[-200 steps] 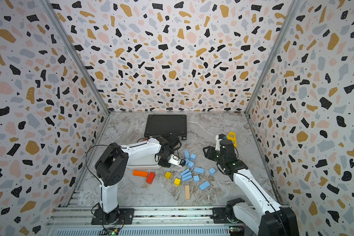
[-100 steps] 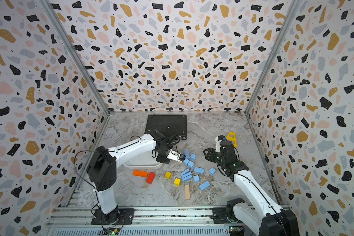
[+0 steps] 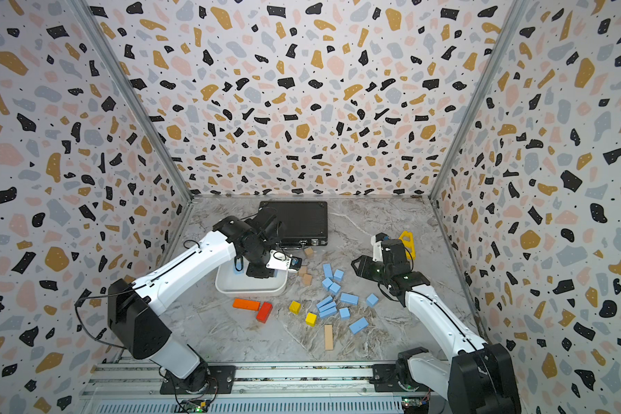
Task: Pick out the blue building blocks
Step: Place the building block in the storage box.
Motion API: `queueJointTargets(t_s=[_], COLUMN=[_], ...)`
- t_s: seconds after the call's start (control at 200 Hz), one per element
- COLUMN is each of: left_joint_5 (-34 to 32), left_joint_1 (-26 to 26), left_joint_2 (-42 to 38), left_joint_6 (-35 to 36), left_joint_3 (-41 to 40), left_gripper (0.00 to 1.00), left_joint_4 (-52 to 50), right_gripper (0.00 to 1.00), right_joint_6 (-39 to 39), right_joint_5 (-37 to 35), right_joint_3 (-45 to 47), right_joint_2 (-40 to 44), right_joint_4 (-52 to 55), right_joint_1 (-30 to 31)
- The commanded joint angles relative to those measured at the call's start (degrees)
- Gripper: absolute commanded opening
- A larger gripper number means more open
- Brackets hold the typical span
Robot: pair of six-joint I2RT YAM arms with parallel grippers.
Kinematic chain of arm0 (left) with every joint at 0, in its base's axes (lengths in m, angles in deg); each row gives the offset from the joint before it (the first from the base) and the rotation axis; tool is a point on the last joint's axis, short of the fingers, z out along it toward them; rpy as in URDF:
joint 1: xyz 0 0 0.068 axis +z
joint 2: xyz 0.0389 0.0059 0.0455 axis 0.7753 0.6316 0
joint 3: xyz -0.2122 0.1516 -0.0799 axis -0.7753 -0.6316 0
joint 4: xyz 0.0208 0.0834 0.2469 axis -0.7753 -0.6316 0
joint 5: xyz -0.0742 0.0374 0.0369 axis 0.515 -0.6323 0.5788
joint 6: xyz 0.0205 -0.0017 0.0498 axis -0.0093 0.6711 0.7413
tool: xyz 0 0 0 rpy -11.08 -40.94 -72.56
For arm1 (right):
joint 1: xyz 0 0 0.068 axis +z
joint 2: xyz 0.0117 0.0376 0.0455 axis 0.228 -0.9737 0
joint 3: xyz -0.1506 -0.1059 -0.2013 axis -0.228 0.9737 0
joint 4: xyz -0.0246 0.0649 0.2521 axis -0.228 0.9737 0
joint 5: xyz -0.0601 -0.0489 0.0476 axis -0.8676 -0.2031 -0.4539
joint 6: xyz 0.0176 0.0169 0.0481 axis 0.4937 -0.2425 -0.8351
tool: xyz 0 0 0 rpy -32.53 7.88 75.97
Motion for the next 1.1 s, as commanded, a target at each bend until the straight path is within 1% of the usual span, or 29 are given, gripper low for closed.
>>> queueJointTargets(t_s=[0.0,0.07,0.16,0.225,0.275,0.34,0.511,0.726,1.096], left_joint_5=[0.0,-0.07,-2.28,-3.46,-4.83,-5.41,-1.76,-1.79,-1.07], left_joint_1=[5.87,10.39,15.67,18.48,19.65,20.09,20.01,19.92,19.92], left_joint_2=[-2.72,-3.29,-2.74,-1.42,0.42,3.01,7.78,12.6,15.49], left_joint_6=[3.67,6.07,9.53,10.53,10.46,9.43,7.15,6.16,4.54], left_joint_3=[-3.31,-5.64,-8.78,-10.12,-10.51,-10.43,-9.25,-8.7,-9.03], left_gripper=[0.24,0.24,0.24,0.24,0.24,0.24,0.23,0.24,0.28], left_joint_4=[-1.65,-0.29,3.0,6.2,8.35,9.7,11.94,14.96,18.81], right_gripper=[0.45,0.45,0.45,0.45,0.45,0.45,0.45,0.45,0.45], right_joint_6=[0.55,0.38,0.04,-0.23,-0.3,-0.58,-2.08,-2.35,-2.52], right_joint_5=[0.79,0.34,0.29,0.27,0.29,0.15,-0.24,-1.12,-1.57], right_joint_3=[-3.11,-3.13,-3.21,-3.46,-3.71,-3.82,-4.09,-4.03,-3.99], right_joint_2=[0.43,0.48,-0.03,-0.5,-0.94,-1.49,-2.19,-2.02,-1.93], right_joint_4=[1.18,0.99,0.81,0.8,0.69,0.26,-1.01,-0.64,-0.32], right_joint_1=[0.56,0.85,1.2,1.59,1.89,2.19,2.76,3.41,3.9])
